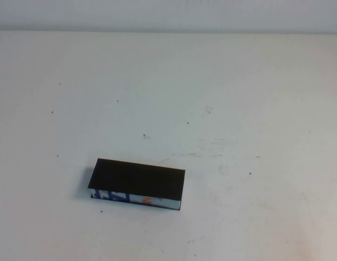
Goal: Return glasses to glasses case
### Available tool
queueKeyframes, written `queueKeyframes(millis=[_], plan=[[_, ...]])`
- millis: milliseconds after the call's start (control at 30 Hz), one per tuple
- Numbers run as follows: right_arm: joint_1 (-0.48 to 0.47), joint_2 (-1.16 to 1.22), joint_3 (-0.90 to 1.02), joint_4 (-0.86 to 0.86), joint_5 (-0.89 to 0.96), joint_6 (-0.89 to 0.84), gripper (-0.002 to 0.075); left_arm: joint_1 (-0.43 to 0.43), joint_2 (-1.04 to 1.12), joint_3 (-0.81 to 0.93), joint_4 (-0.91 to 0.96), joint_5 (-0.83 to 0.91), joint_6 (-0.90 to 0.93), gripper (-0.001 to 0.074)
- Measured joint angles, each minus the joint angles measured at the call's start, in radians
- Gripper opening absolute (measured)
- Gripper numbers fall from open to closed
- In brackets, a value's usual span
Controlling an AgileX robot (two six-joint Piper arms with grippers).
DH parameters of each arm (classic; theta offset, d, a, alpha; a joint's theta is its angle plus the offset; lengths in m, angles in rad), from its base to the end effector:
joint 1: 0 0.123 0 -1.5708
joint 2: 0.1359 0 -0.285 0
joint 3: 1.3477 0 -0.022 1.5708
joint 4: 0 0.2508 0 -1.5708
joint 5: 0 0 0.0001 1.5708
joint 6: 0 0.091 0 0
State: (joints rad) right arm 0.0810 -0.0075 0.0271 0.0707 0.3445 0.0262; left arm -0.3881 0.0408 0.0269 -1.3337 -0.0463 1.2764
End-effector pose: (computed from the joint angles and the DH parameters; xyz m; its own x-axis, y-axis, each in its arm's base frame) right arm 0.0532 0.0065 0.1735 -0.2802 0.0702 -0.9574 -0.0781 0.9923 0.0956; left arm 0.0576 -0.0192 0.2027 0.0089 -0.0652 -0.9978 0.3375 0.9395 -0.0584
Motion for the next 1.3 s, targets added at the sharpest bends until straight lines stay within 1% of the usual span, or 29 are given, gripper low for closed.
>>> queueKeyframes(millis=[433,500,567,600,633,733,767,833,933,1033,1200,1300], plan=[[0.000,0.000,0.000,0.000,0.000,0.000,-0.0013,0.000,0.000,0.000,0.001,-0.002,0.002,0.0001],[0.000,0.000,0.000,0.000,0.000,0.000,-0.0013,0.000,0.000,0.000,0.036,-0.009,-0.005,0.0001],[0.000,0.000,0.000,0.000,0.000,0.000,-0.0013,0.006,0.000,0.000,0.162,-0.025,-0.102,0.0001],[0.000,0.000,0.000,0.000,0.000,0.000,-0.0013,0.015,0.000,0.000,0.246,-0.032,-0.199,0.0001],[0.000,0.000,0.000,0.000,0.001,0.000,-0.0013,0.032,0.000,0.000,0.375,-0.037,-0.317,0.0001],[0.000,0.000,0.000,0.000,0.001,0.000,-0.0013,0.107,-0.005,0.000,0.832,-0.029,-0.696,0.0001],[0.000,0.000,0.000,0.000,0.001,0.000,-0.0013,0.140,-0.016,0.000,0.955,-0.013,-0.818,0.0001],[0.000,0.000,0.000,0.000,0.001,0.000,-0.0013,0.209,-0.039,0.000,1.097,0.046,-0.972,0.0001],[0.000,0.000,0.000,0.000,0.002,0.000,-0.0013,0.295,-0.049,0.000,1.186,0.152,-1.070,0.0001],[0.000,0.000,0.000,0.000,0.002,0.000,-0.0013,0.347,-0.049,0.000,1.230,0.232,-1.098,0.0001],[0.000,0.000,0.000,0.000,0.002,0.000,-0.0013,0.380,-0.049,0.000,1.273,0.383,-1.111,0.0001],[0.000,0.000,0.000,0.000,0.002,0.000,-0.0013,0.383,-0.050,0.000,1.277,0.402,-1.113,0.0001]])
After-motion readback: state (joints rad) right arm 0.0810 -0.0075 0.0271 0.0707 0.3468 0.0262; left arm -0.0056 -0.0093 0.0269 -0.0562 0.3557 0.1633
